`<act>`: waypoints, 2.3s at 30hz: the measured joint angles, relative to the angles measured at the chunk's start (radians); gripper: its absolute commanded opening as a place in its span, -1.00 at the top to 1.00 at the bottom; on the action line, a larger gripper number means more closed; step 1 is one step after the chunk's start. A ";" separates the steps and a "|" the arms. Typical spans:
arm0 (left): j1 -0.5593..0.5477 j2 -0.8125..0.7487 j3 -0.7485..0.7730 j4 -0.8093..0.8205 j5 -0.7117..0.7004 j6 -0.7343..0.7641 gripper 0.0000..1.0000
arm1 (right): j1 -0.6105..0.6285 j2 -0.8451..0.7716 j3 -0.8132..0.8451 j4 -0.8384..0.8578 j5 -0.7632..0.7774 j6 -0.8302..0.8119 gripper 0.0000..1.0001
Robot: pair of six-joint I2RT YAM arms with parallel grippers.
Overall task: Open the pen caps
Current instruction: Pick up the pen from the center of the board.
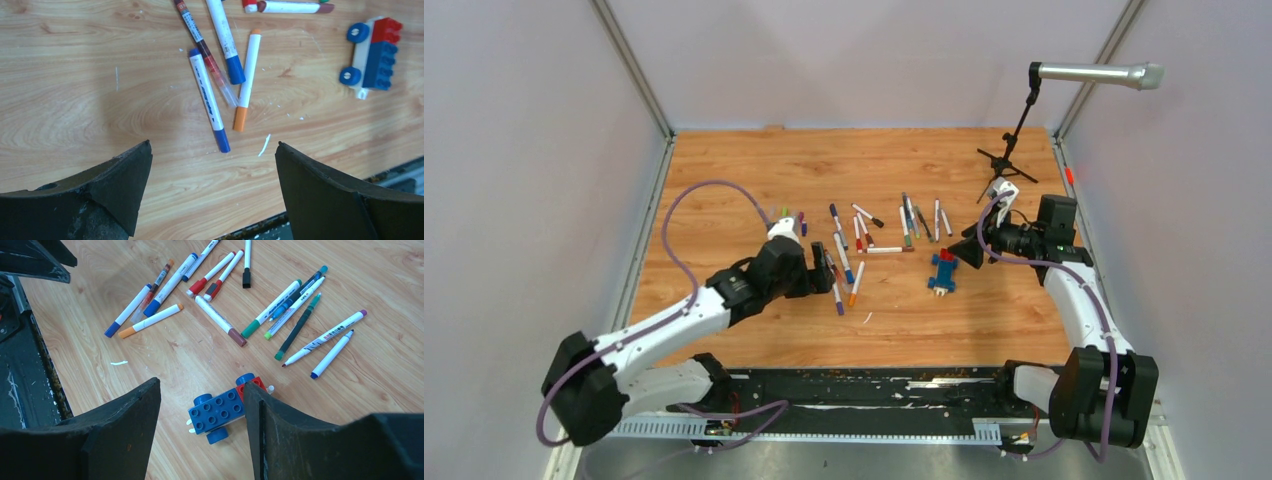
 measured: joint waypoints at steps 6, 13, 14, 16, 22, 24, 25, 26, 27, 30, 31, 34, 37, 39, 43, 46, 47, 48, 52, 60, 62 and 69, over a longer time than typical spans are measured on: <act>-0.079 0.296 0.192 -0.083 -0.113 -0.055 -0.62 | -0.004 0.000 0.000 0.000 0.000 -0.001 -0.25; -0.090 0.494 0.257 -0.105 -0.116 -0.081 -0.28 | -0.005 0.000 0.000 0.000 0.000 -0.005 -0.25; -0.090 0.507 0.257 -0.105 -0.116 -0.083 -0.24 | -0.005 0.000 0.000 0.000 0.000 -0.006 -0.25; -0.090 0.544 0.263 -0.108 -0.113 -0.087 -0.19 | -0.005 0.001 0.000 0.000 0.000 -0.007 -0.25; -0.091 0.674 0.359 -0.153 -0.115 -0.094 0.03 | -0.005 0.002 0.000 0.000 0.000 -0.007 -0.25; -0.092 0.721 0.406 -0.188 -0.119 -0.100 0.06 | -0.005 0.003 0.000 0.000 -0.001 -0.007 -0.25; -0.094 0.742 0.428 -0.204 -0.123 -0.101 0.06 | -0.005 0.003 0.000 0.000 -0.001 -0.007 -0.25; -0.095 0.758 0.449 -0.222 -0.126 -0.101 0.06 | -0.005 0.004 0.000 0.000 -0.001 -0.007 -0.25; -0.095 0.772 0.467 -0.233 -0.129 -0.101 0.08 | -0.005 0.005 0.000 0.000 -0.001 -0.007 -0.25; -0.096 0.784 0.481 -0.248 -0.135 -0.104 0.13 | -0.005 0.007 0.000 -0.001 -0.001 -0.007 -0.25; -0.096 0.784 0.481 -0.253 -0.139 -0.105 0.18 | -0.005 0.007 0.000 -0.001 -0.001 -0.007 -0.25; -0.096 0.784 0.480 -0.256 -0.143 -0.107 0.26 | -0.005 0.007 0.000 -0.001 -0.001 -0.007 -0.25; -0.096 0.784 0.479 -0.258 -0.150 -0.107 0.48 | -0.005 0.009 0.000 -0.001 -0.002 -0.007 -0.25; -0.096 0.783 0.475 -0.259 -0.158 -0.107 0.66 | -0.005 0.010 0.000 -0.001 -0.002 -0.007 -0.25; -0.097 0.766 0.458 -0.252 -0.165 -0.105 0.88 | -0.005 0.010 0.000 -0.001 -0.002 -0.007 -0.25; -0.097 0.750 0.449 -0.269 -0.179 -0.094 0.98 | -0.005 0.010 0.000 -0.002 -0.007 -0.007 -0.25; -0.097 0.742 0.446 -0.275 -0.186 -0.087 1.00 | -0.005 0.010 0.000 -0.002 -0.010 -0.007 -0.25; -0.097 0.729 0.444 -0.283 -0.193 -0.079 1.00 | -0.005 0.010 0.000 -0.002 -0.012 -0.007 -0.25; -0.097 0.632 0.425 -0.290 -0.216 -0.038 1.00 | -0.005 0.010 0.000 -0.004 -0.034 -0.007 -0.25; -0.097 0.267 0.212 -0.028 -0.077 0.096 1.00 | 0.022 0.010 0.000 0.019 -0.132 0.049 -0.26; -0.097 0.188 0.128 0.105 0.008 0.117 1.00 | 0.049 0.010 0.000 0.031 -0.151 0.077 -0.26; -0.097 0.122 -0.012 0.567 0.258 0.100 1.00 | 0.192 0.039 0.055 0.044 -0.218 0.224 -0.29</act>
